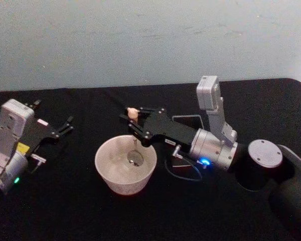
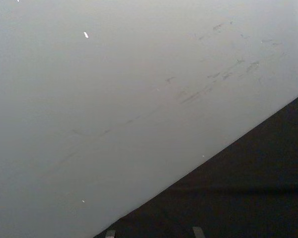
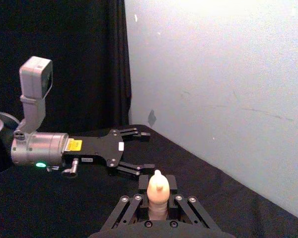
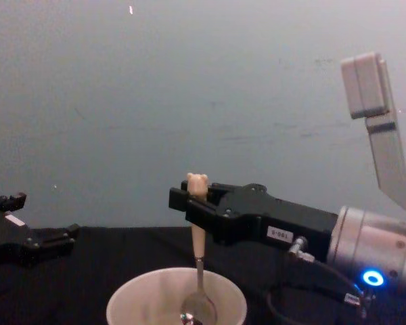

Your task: Pick up the stirring spoon with one hand, stir inside the cup, then place it back in its original position.

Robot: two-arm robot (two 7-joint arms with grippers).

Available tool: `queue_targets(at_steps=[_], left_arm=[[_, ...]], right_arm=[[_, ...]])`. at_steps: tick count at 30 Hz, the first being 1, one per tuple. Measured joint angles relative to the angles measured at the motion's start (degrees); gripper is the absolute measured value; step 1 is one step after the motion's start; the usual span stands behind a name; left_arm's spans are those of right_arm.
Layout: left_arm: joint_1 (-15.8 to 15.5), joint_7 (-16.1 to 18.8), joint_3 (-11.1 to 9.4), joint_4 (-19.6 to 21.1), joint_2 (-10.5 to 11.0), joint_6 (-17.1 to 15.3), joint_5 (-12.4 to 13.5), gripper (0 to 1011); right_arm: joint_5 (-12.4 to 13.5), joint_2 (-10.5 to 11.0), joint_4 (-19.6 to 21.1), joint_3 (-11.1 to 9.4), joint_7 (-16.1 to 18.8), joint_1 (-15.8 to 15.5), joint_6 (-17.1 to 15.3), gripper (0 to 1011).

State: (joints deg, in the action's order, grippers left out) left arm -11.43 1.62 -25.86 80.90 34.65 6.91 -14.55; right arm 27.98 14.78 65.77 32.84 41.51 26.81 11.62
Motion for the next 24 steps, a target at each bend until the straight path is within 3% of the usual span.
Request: queue_targets(at_steps=[11,24], left_arm=[[0.0,0.0,0.0,0.0,0.0,0.0,0.0,1001],[0.0,0.0,0.0,0.0,0.0,0.0,0.0,1001]], right_arm=[[0.66,2.08,4.28,0.42,0.56,-2.7,-0.93,208],[0.82,0.99,4.74,2.4,1.36,-2.6,-1.19,208]])
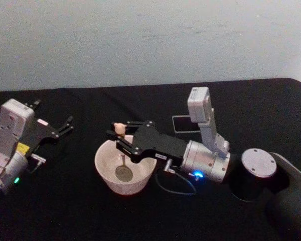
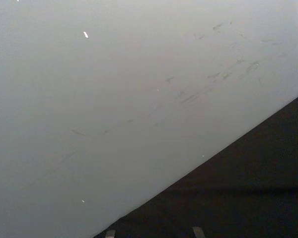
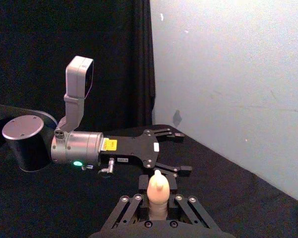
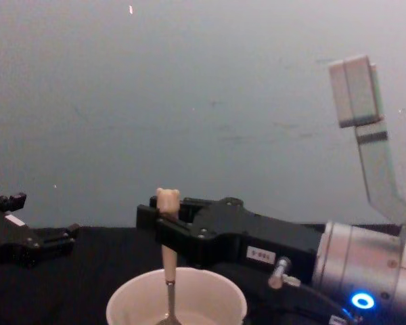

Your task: Pick up the stirring spoon with one hand, stir inside the cup, then place it back in its original position.

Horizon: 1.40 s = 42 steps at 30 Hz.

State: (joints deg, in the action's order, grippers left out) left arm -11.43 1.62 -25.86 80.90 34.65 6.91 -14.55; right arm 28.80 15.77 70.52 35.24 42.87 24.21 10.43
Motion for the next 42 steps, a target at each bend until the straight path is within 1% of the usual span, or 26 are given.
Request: queue_targets(at_steps=[6,10,12,17,22,30,35,42], left_arm=[[0.0,0.0,0.0,0.0,0.0,0.0,0.0,1001],[0.0,0.0,0.0,0.0,0.0,0.0,0.0,1001],[0.0,0.0,0.0,0.0,0.0,0.0,0.0,1001],[0.0,0.0,0.0,0.0,0.0,0.0,0.0,1001],[0.0,0.0,0.0,0.0,0.0,0.0,0.0,1001],[0.0,0.0,0.0,0.0,0.0,0.0,0.0,1001],[0.0,0.0,0.0,0.0,0.0,0.0,0.0,1001],[0.0,0.0,0.0,0.0,0.0,0.0,0.0,1002]], right_arm=[[-0.26,-1.71,-2.51,0.77,0.04,1.53,0.27,208],[-0.48,-2.53,-4.02,0.91,-0.01,2.35,0.6,208],[-0.72,-3.34,-5.55,0.93,-0.21,3.24,0.93,208],[-1.01,-4.32,-7.58,0.57,-0.71,4.38,1.29,208],[-1.25,-4.75,-9.06,-0.19,-1.36,5.17,1.66,208],[-1.5,-4.09,-9.16,-1.44,-1.9,5.13,1.89,208],[-1.49,-3.28,-8.1,-2.05,-1.93,4.43,1.77,208],[-0.93,-1.63,-5.54,-2.95,-1.93,2.78,1.39,208]])
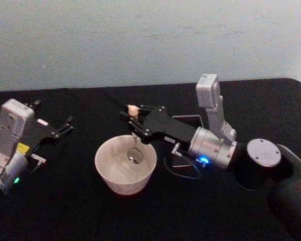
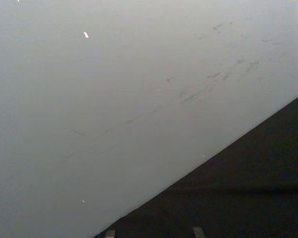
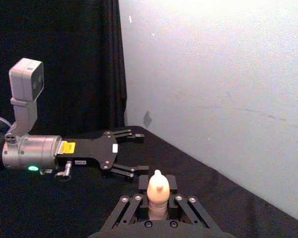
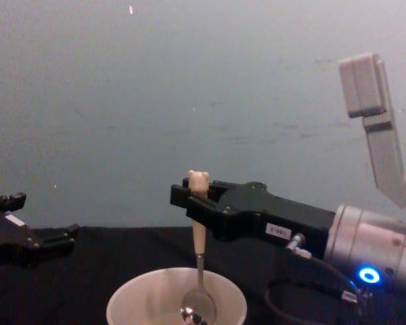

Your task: Pick up the stirring spoon with one hand, stir inside the cup, then place it back in its original position.

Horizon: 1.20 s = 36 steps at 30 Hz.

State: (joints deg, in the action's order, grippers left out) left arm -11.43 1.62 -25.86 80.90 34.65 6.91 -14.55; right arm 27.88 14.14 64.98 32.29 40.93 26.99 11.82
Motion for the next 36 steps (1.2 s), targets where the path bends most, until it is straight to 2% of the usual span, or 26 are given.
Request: queue_targets(at_steps=[9,18,28,36], left_arm=[[0.0,0.0,0.0,0.0,0.0,0.0,0.0,1001],[0.0,0.0,0.0,0.0,0.0,0.0,0.0,1001],[0.0,0.0,0.0,0.0,0.0,0.0,0.0,1001],[0.0,0.0,0.0,0.0,0.0,0.0,0.0,1001]], right_arm=[[0.85,1.87,3.43,-0.16,0.52,-2.42,-0.69,208],[1.4,2.61,6.14,1.3,1.56,-4.04,-1.45,208],[1.26,0.54,4.0,3.29,1.95,-2.73,-1.62,208],[1.22,-1.25,1.36,3.6,1.78,-0.96,-1.3,208]])
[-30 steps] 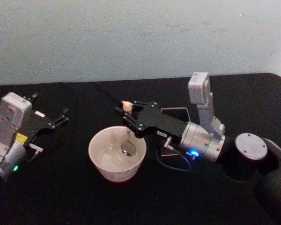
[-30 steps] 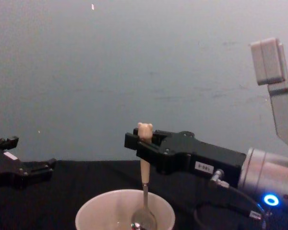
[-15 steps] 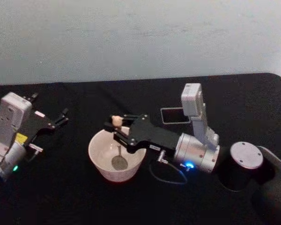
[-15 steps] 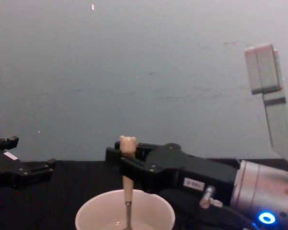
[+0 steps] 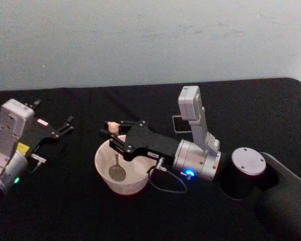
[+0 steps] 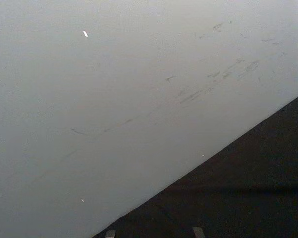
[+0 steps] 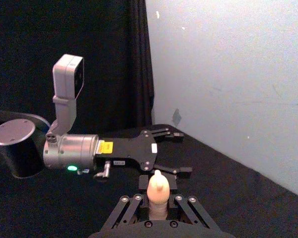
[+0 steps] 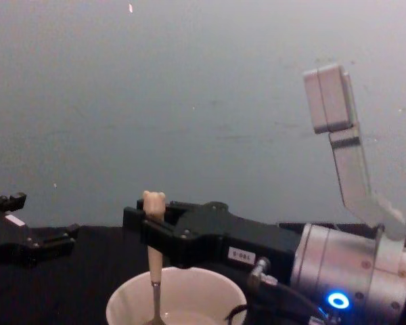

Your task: Pick up the stirring spoon with one hand, stir inside the cup, then place it back in its original position.

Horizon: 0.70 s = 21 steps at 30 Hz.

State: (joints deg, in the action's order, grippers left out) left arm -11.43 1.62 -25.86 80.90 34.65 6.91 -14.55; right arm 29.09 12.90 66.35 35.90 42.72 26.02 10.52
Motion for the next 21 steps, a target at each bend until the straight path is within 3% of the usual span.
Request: queue_targets(at_steps=[10,21], left_arm=[[0.0,0.0,0.0,0.0,0.0,0.0,0.0,1001],[0.0,0.0,0.0,0.0,0.0,0.0,0.0,1001]], right_arm=[[-0.17,-1.26,-2.52,-0.79,-0.81,1.9,0.88,208],[-0.79,-0.92,-3.73,-2.01,-1.56,2.37,1.41,208]])
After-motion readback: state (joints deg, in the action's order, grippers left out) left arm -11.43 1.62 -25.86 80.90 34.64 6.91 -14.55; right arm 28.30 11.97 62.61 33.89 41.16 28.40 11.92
